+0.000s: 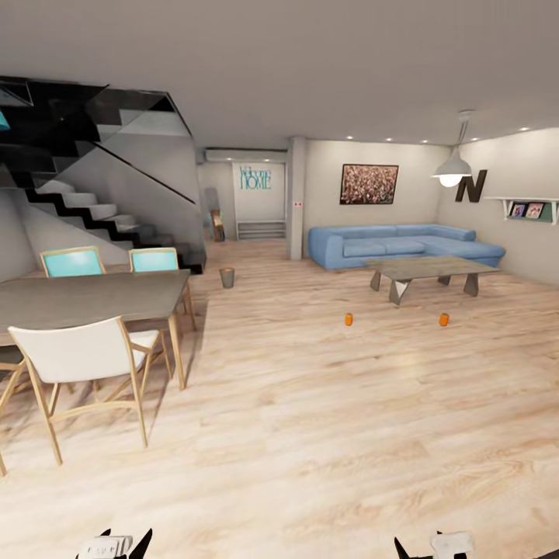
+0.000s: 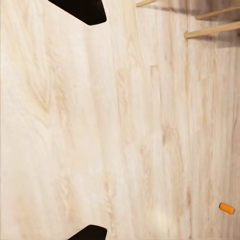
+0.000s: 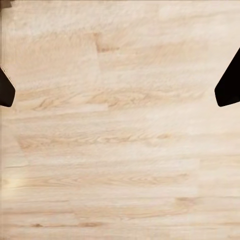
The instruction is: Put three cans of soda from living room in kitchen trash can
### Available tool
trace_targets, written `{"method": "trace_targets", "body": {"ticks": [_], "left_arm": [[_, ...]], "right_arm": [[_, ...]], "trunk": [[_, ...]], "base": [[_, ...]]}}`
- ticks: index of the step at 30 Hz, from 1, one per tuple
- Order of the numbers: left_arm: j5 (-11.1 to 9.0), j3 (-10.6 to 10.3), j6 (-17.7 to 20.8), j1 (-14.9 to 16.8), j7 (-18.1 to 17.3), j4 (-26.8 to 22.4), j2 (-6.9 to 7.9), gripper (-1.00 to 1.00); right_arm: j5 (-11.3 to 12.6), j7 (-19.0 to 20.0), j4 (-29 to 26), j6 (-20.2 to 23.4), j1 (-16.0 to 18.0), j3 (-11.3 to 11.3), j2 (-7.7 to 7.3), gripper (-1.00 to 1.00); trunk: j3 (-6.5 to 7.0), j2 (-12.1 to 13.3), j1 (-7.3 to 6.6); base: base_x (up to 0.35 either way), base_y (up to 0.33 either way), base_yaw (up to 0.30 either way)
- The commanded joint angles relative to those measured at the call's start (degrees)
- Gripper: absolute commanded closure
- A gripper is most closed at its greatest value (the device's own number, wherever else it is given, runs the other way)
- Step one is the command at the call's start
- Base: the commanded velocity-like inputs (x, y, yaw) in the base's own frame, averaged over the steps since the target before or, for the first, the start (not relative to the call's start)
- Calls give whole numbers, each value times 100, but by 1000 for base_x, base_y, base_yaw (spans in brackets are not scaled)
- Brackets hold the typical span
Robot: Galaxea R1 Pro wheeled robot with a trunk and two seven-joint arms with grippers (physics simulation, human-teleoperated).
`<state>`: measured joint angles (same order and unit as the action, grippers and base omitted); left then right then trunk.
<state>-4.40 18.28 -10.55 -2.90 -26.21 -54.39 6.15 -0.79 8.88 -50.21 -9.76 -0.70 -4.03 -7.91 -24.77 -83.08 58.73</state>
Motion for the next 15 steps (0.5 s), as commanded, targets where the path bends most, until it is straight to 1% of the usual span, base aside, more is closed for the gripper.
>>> {"method": "trace_targets", "body": {"ticks": [1,8,15], "left_arm": [[0,0,0,0,0,0,0,-100],[0,1,0,0,1,2,0,-100],[0,0,0,0,2,1,-1,-100]], "right_arm": [[0,0,1,0,0,0,0,-100],[0,0,28,-1,0,5,0,-100],[0,0,36,0,-2,5,0,-100]], "trunk": [[8,0,0],[51,0,0],[78,0,0]], "base": [[268,-178,0],[265,-171,0],[274,-62,10]]}}
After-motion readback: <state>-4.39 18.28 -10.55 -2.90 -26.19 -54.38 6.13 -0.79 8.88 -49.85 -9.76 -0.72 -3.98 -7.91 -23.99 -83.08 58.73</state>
